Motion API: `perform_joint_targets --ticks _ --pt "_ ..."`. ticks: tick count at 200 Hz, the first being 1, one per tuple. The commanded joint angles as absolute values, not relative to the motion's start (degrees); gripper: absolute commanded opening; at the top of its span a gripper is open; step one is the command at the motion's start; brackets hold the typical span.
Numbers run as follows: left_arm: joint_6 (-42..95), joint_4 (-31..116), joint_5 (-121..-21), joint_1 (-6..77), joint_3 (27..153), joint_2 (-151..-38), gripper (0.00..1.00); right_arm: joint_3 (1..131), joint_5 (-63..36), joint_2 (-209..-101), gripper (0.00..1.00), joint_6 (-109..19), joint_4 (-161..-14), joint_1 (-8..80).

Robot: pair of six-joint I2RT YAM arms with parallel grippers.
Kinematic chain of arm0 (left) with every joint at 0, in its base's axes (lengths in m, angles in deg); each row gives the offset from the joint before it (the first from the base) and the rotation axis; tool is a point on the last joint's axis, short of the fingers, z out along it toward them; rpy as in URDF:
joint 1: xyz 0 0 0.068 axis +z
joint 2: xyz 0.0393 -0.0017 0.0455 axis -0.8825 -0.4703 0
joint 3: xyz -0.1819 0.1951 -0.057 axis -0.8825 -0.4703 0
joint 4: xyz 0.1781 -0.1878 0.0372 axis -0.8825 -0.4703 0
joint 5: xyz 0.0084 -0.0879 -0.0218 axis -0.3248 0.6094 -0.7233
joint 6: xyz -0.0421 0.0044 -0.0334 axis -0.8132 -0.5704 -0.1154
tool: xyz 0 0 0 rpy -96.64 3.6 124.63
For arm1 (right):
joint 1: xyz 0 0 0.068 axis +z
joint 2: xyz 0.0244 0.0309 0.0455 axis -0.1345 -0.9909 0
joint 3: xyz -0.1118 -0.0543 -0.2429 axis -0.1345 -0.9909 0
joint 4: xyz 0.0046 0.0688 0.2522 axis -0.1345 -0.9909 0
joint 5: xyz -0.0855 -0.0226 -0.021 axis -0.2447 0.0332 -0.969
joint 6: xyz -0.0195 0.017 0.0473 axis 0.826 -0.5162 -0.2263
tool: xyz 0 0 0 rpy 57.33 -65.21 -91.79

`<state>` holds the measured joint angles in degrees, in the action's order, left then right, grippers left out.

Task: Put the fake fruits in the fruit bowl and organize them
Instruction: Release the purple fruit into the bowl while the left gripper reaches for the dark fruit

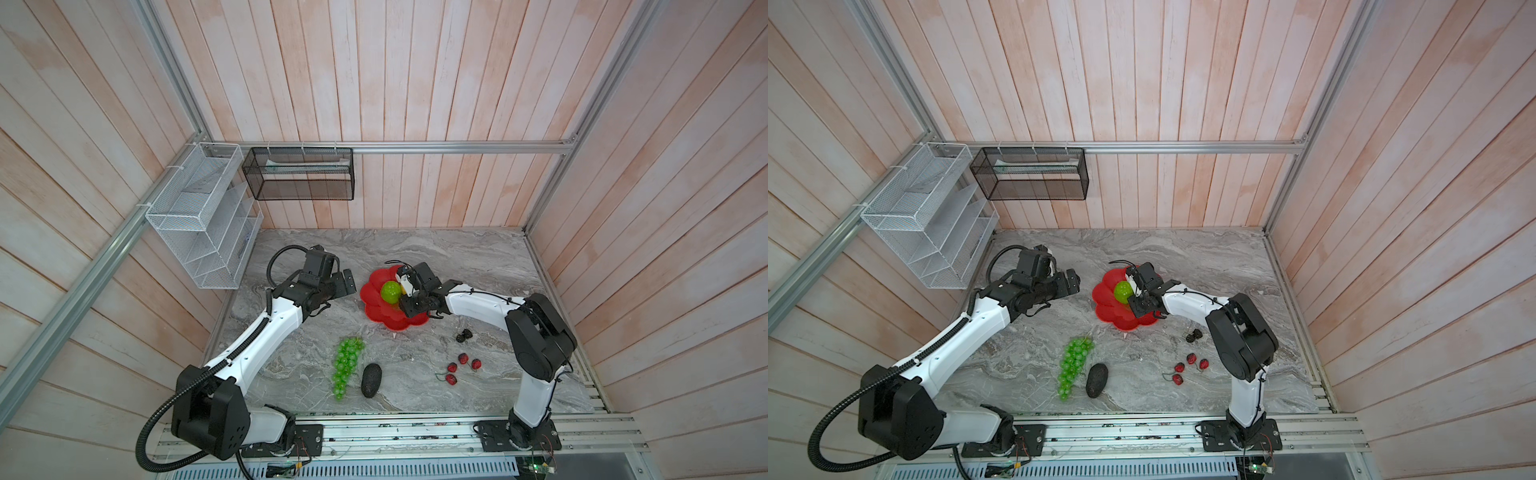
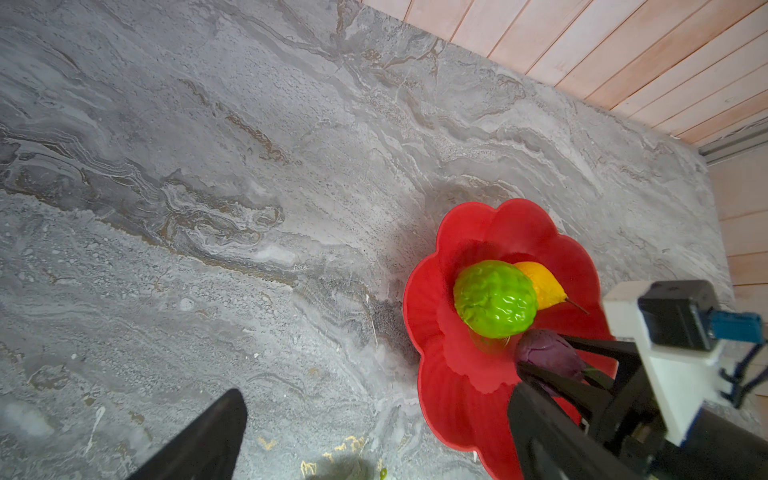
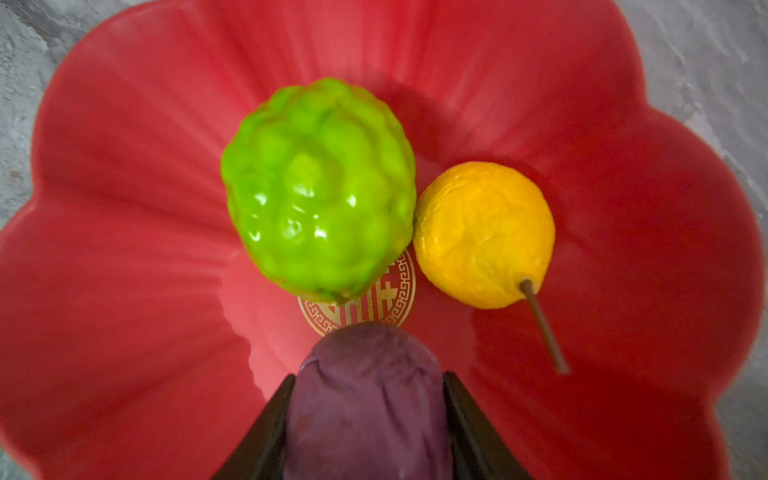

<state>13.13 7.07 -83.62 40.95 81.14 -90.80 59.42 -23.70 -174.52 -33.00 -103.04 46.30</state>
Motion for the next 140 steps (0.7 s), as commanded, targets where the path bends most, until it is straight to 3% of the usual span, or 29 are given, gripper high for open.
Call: perform_joint_targets --ticks 1,52,86,140 --pt "13.41 6.15 -82.94 41.29 82.71 -91.00 1.00 60.53 -23.07 -176.74 0.51 -32.56 -102.27 46.05" --pt "12.87 5.87 -82.34 41.29 82.71 -90.52 1.00 60.89 -23.44 -177.84 0.53 -31.77 -102.64 46.10" --pt "14.25 4.55 -80.31 41.29 83.41 -90.77 1.00 60.06 -24.18 -176.96 0.68 -31.46 -103.43 46.05" --pt "14.28 -4.08 -75.09 41.03 86.94 -94.30 1.00 58.96 -25.50 -169.81 0.75 -31.22 -103.76 46.09"
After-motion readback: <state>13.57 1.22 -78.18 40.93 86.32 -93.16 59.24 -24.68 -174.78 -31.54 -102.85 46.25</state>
